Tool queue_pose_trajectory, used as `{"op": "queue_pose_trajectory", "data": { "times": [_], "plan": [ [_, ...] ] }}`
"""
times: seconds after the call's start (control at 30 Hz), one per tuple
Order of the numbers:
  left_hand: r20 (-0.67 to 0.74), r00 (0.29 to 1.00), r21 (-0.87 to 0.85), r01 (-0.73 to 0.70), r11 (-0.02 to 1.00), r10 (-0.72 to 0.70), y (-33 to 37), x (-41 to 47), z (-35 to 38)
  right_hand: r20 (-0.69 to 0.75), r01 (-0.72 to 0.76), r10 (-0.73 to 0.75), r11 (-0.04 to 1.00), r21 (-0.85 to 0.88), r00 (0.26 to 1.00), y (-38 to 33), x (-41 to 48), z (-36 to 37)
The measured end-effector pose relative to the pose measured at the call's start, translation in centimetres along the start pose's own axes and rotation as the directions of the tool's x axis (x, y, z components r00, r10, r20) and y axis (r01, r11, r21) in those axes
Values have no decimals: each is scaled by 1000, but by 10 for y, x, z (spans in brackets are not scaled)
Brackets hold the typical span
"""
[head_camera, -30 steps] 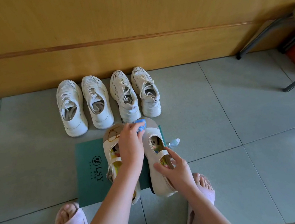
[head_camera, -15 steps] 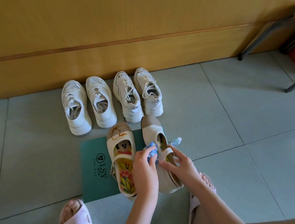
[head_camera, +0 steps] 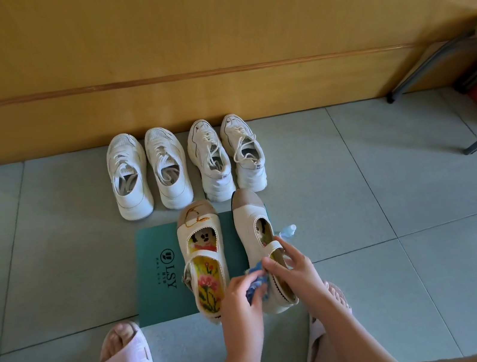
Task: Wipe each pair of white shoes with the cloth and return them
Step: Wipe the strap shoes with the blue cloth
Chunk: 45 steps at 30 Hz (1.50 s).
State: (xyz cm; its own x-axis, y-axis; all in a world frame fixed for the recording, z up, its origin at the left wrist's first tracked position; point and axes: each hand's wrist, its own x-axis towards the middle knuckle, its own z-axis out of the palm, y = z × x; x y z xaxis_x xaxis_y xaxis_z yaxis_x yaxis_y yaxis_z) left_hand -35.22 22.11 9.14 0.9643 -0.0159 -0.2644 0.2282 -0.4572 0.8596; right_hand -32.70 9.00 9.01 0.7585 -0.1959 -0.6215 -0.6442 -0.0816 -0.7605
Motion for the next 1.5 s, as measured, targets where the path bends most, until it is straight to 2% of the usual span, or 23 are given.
{"op": "queue_pose_trajectory", "data": {
  "times": [0.2,0.5,0.77,0.83,0.93,1.07,1.2,1.37,1.5],
  "plan": [
    [28,1000,-17,-4,1000,4,-2,-23,3,-27,-5,5,1000,6,1000,-3,-1,3],
    [122,988,-9,100,995,-98,-7,-45,3,-48,-12,11,1000,-9,999,-6,-5,5],
    [102,977,5,190,982,-190,-17,-55,-8,-78,-16,11,997,-73,997,-12,-6,13],
    [81,968,-54,241,969,-237,-17,-56,-13,-86,-21,15,997,-78,996,-12,-6,13],
    [146,933,-262,357,897,-329,-10,-53,-23,-99,-19,11,997,-81,995,-14,-7,15],
    [185,922,-420,387,821,-340,9,-42,-41,-129,-22,14,998,-60,992,-16,-8,21],
    [198,925,-532,380,756,-325,24,-21,-62,-209,-10,-15,993,-118,978,-16,-7,32],
    [65,939,-652,296,698,-338,31,10,-85,-317,-48,-76,930,-365,945,-13,-5,53],
    [42,932,-680,290,673,-359,29,21,-94,-268,-60,-52,918,-392,962,-16,-6,55]
  ]
}}
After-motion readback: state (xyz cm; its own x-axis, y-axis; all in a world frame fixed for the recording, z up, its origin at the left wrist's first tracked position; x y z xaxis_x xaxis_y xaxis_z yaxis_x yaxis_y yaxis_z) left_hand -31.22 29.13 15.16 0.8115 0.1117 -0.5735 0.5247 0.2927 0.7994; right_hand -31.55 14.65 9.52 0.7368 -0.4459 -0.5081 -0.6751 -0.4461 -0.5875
